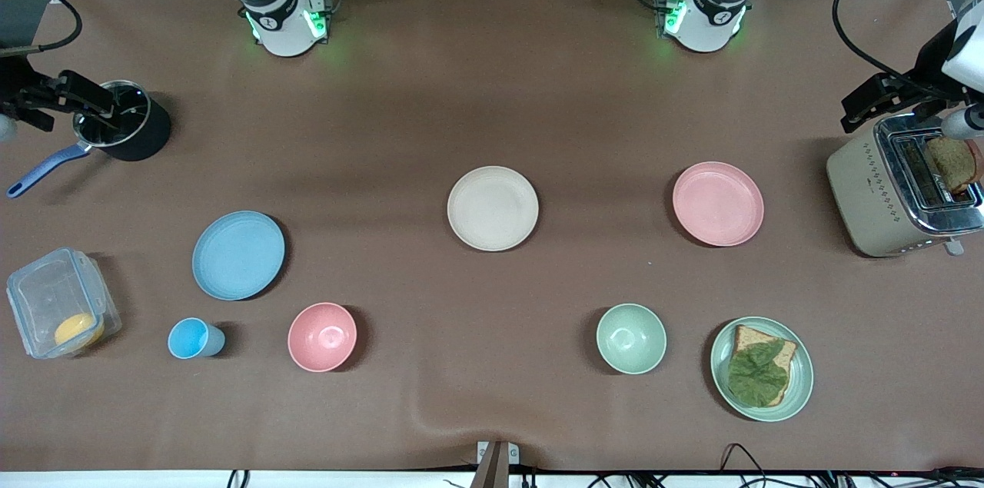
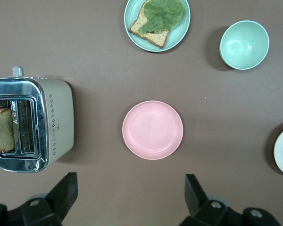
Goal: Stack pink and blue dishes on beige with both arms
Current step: 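Reach both grippers to the rims of the pink and blue plates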
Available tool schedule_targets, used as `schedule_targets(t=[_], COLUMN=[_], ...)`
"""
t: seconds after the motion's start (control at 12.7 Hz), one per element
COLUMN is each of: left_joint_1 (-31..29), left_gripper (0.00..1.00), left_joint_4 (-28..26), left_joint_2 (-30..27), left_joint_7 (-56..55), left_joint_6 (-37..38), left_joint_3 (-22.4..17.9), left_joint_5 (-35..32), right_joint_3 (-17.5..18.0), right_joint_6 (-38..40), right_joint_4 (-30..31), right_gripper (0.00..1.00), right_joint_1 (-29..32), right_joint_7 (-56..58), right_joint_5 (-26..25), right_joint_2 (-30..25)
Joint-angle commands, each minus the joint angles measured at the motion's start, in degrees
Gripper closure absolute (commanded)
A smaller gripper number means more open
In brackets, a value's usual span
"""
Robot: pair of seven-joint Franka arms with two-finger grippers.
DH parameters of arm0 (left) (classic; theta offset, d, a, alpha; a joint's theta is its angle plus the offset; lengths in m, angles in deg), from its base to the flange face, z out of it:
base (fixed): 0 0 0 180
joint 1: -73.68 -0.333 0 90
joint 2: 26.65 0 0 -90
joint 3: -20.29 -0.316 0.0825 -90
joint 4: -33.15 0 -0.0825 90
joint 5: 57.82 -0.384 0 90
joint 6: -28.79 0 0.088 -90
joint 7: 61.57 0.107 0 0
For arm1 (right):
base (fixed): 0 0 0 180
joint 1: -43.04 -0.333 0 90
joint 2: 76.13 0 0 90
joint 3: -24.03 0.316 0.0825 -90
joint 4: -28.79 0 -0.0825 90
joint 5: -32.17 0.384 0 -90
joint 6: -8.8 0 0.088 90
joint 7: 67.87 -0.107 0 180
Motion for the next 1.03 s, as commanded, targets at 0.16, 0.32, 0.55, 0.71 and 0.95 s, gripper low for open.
schedule_targets(t=[0.16, 0.32, 0.55, 0.71, 0.95], left_joint_1=[-0.61, -0.52, -0.69, -1.31, -3.93], left_gripper=[0.0, 0.0, 0.0, 0.0, 0.0], left_joint_4=[0.05, -2.57, -13.96, -25.92, -34.92], left_joint_2=[0.31, 3.11, 5.93, 6.28, 9.53], left_joint_7=[1.64, 2.16, 0.94, 0.06, -0.56], left_joint_6=[0.38, 0.38, -7.91, -21.61, -34.23], left_joint_3=[0.1, 0.01, -0.08, 0.01, 0.01], left_joint_5=[0.37, 0.46, 0.29, 0.29, 0.29], right_joint_3=[0.1, 0.1, 0.1, 0.01, 0.01], right_joint_6=[0.31, 1.1, 1.72, 0.41, -7.74], right_joint_4=[0.1, 0.1, 0.19, 0.36, 3.95], right_gripper=[0.0, 0.0, 0.0, 0.0, 0.0], right_joint_1=[0.26, 0.09, 0.08, 1.04, 4.64], right_joint_7=[-0.34, -0.16, -0.86, -0.95, -0.25], right_joint_5=[0.4, 0.4, 0.32, 0.32, 0.32], right_joint_2=[-0.18, 0.17, 2.01, 6.65, 15.53])
